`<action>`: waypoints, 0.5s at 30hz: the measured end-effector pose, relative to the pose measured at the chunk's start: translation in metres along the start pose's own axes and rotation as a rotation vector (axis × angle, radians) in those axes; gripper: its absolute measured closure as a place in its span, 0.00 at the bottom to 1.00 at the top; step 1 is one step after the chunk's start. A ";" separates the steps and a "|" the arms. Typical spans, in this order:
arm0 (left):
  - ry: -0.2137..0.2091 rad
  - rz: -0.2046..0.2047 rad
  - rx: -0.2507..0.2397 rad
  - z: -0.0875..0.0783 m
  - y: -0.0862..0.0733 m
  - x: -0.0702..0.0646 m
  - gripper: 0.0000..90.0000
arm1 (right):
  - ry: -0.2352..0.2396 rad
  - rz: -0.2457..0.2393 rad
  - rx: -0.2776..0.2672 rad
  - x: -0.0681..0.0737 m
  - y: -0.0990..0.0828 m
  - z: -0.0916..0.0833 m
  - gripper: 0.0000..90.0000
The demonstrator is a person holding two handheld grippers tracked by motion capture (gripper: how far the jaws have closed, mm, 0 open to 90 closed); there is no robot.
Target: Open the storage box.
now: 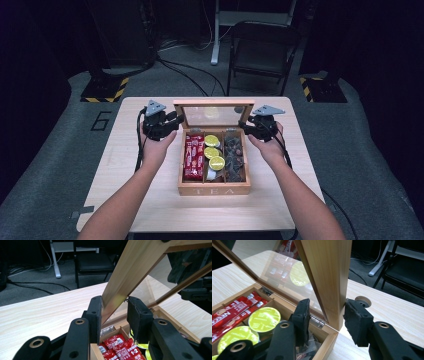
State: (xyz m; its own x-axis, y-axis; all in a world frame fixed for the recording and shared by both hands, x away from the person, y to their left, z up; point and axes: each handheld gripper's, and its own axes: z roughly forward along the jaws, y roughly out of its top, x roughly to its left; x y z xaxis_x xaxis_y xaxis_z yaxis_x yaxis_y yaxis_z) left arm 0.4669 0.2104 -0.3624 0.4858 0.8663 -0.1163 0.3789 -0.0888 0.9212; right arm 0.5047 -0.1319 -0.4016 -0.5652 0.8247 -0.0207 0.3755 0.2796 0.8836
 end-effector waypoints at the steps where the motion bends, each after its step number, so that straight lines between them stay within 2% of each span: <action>1: 0.000 -0.001 0.001 0.000 0.000 0.000 0.72 | 0.001 -0.006 -0.002 -0.001 0.000 0.001 0.61; 5: 0.000 0.007 0.002 0.001 0.001 0.001 0.72 | -0.003 -0.002 0.003 -0.002 -0.001 0.007 0.61; 10: -0.001 -0.006 0.005 0.002 0.002 0.001 0.72 | 0.001 0.006 0.005 -0.005 -0.002 0.012 0.61; 13: 0.001 0.006 0.007 0.003 0.004 0.003 0.71 | 0.004 0.015 0.010 -0.007 -0.003 0.015 0.61; 15: 0.001 -0.004 0.005 0.004 0.005 0.003 0.71 | 0.003 0.015 0.013 -0.008 -0.004 0.017 0.61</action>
State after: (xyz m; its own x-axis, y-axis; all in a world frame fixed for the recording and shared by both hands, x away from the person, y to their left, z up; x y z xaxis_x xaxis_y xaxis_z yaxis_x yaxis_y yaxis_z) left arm 0.4732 0.2104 -0.3600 0.4835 0.8671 -0.1194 0.3848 -0.0880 0.9188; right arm 0.5203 -0.1313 -0.4128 -0.5618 0.8272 -0.0054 0.3935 0.2730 0.8779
